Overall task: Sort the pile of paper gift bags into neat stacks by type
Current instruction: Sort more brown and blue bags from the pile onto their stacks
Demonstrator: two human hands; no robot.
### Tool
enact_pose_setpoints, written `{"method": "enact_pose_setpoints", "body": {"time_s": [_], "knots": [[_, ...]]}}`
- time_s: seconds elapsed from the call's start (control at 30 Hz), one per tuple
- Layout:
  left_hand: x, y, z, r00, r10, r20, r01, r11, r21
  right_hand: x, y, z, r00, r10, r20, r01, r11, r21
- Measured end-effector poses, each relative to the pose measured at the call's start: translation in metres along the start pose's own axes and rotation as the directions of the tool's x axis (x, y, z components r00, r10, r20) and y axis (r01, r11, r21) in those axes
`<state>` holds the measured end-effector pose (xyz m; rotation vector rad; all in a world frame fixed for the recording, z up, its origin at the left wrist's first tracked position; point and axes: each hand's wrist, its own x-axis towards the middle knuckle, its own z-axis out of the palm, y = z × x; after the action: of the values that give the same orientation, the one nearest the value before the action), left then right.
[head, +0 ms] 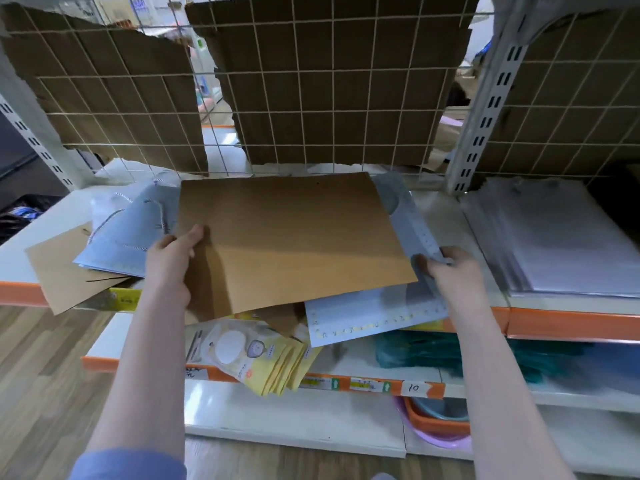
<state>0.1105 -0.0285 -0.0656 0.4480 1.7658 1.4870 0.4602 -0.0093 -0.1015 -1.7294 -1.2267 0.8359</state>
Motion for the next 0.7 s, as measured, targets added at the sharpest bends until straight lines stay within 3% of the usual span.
{"method": "enact_pose_setpoints", "body": {"time_s": [0.43,0.7], "knots": [[-0.063,-0.022,-0.011,0.993,0.029,0.11,-0.035,0.998,0.05,-0.088,0.018,-0.052,0.978,0.059,-0.199,-0.04,0.994,0.1],[-0.122,-0.046,-0.007,0.992,0.022,0.123,-0.018,0.999,-0.032,-0.142,0.043,-0.112,0.958,0.101,-0.27,-0.065,0.988,0.137]]}}
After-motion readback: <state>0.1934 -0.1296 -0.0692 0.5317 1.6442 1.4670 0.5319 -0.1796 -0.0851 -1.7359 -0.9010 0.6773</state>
